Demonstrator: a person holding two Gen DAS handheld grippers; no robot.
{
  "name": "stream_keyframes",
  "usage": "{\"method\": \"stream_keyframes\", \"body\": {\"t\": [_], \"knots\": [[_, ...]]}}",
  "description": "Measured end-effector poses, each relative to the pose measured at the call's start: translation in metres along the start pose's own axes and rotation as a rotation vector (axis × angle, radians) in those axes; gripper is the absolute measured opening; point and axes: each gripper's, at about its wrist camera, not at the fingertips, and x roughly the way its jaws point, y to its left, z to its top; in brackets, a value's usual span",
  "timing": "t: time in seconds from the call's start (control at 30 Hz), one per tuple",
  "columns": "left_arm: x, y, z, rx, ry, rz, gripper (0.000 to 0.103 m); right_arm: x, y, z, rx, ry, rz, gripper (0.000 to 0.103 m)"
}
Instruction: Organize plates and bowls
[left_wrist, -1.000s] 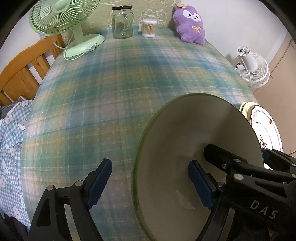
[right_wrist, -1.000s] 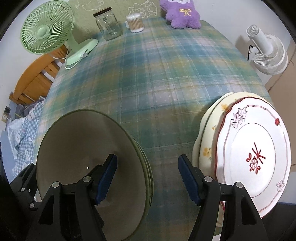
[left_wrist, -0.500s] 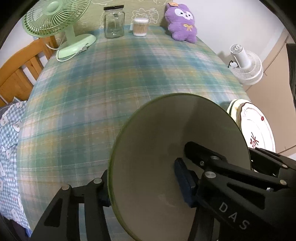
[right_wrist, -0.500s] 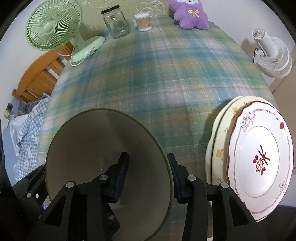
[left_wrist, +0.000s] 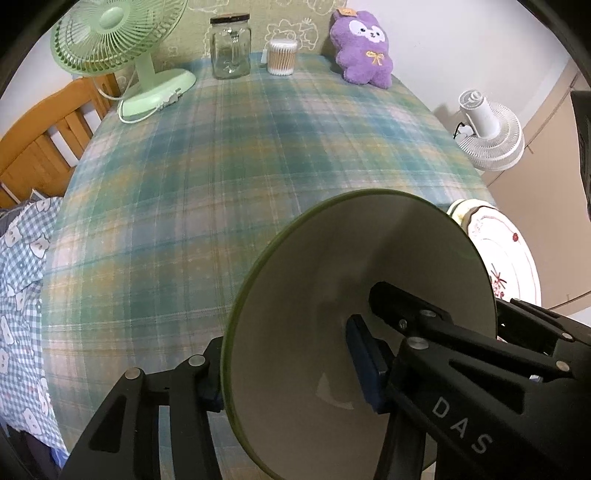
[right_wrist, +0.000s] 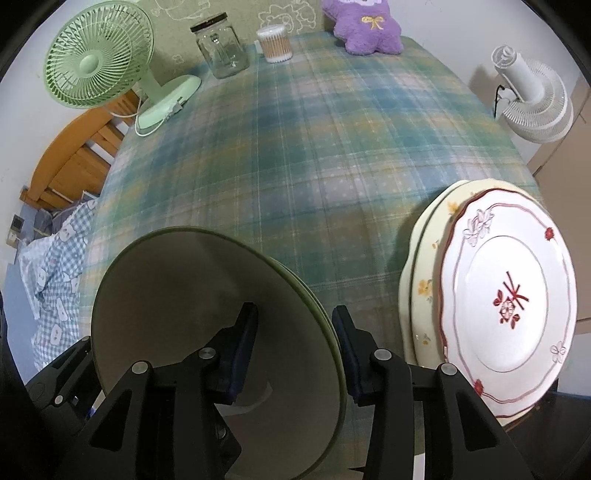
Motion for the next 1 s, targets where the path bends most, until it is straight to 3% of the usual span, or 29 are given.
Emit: {"method": "stream_keyframes", "body": {"t": [0.37,1.0], "knots": [[-0.033,-0.015,0.007,0.055,-0.042,-0.011,0.054,-0.042,-0.001,-0.004,0.038,-0.055,-0.021,0.045],[-0.059,-0.081,0.023,-0.004,-0.104,0.022,0.053,-0.095,-0.050,0.012,-0.024,-0.103,-0.011,0.045]]}}
